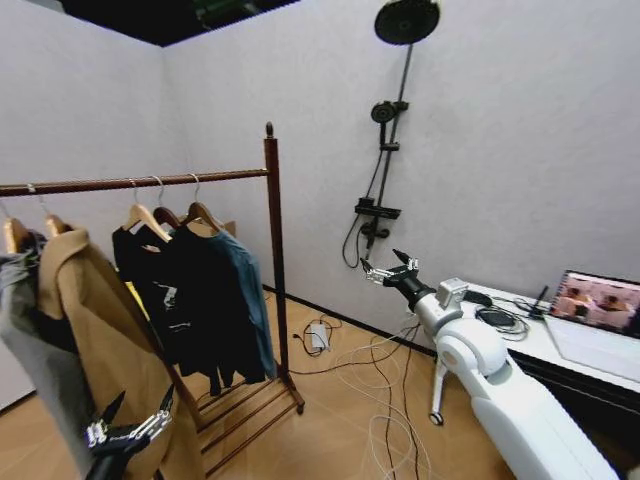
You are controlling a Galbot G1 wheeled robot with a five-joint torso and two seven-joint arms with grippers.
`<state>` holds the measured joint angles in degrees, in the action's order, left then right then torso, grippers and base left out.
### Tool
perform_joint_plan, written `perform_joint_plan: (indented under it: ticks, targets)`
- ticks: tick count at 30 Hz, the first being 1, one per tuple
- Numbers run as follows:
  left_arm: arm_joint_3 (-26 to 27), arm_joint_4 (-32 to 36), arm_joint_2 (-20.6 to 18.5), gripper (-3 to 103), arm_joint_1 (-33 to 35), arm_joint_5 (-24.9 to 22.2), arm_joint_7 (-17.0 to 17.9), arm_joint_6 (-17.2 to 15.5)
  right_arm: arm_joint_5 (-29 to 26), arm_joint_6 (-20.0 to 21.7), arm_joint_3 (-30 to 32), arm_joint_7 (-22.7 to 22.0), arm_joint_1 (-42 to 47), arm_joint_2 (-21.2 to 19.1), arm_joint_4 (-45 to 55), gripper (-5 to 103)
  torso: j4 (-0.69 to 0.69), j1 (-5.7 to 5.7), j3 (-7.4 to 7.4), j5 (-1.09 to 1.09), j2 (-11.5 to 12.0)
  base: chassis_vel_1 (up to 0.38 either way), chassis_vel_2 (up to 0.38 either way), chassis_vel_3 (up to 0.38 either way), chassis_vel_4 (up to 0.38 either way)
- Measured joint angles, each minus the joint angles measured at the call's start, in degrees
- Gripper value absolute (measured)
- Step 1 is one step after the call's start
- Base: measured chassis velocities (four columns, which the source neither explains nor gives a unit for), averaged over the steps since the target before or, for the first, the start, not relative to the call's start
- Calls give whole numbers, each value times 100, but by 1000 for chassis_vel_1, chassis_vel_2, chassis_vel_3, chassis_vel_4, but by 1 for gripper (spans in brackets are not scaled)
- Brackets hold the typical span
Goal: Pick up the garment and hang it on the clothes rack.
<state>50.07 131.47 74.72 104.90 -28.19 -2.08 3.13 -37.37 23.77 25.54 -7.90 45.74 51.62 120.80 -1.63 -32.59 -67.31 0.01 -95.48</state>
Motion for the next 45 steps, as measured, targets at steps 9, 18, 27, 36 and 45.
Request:
perform_joint_plan:
  ticks: [9, 18, 27, 36, 45]
  targets:
    - [0, 0, 0, 100, 0, 0, 0, 0, -25, 10, 15, -6, 27, 1, 34, 100, 2, 0, 0, -2, 0, -89, -163, -162, -87]
    - [0, 0, 0, 100, 0, 0, 0, 0, -8, 12, 51, -19, 166, 22, 100, 100, 1, 0, 0, 0, 0, -54, -199, -208, -50]
    - [0, 0, 0, 100, 0, 0, 0, 0, -8, 18, 111, -44, 273, 37, 204, 100, -2, 1, 0, 2, -1, -15, -217, -202, -16]
    - [0, 0, 0, 100, 0, 0, -1, 0, 1, 25, 145, -64, 387, 66, 267, 100, 3, 1, 0, -1, -1, 78, -96, -91, 67]
    - [0, 0, 0, 100, -1, 0, 1, 0, 106, 25, 112, -65, 450, 169, 246, 100, 0, -2, 0, 0, 1, 107, -99, -108, 100]
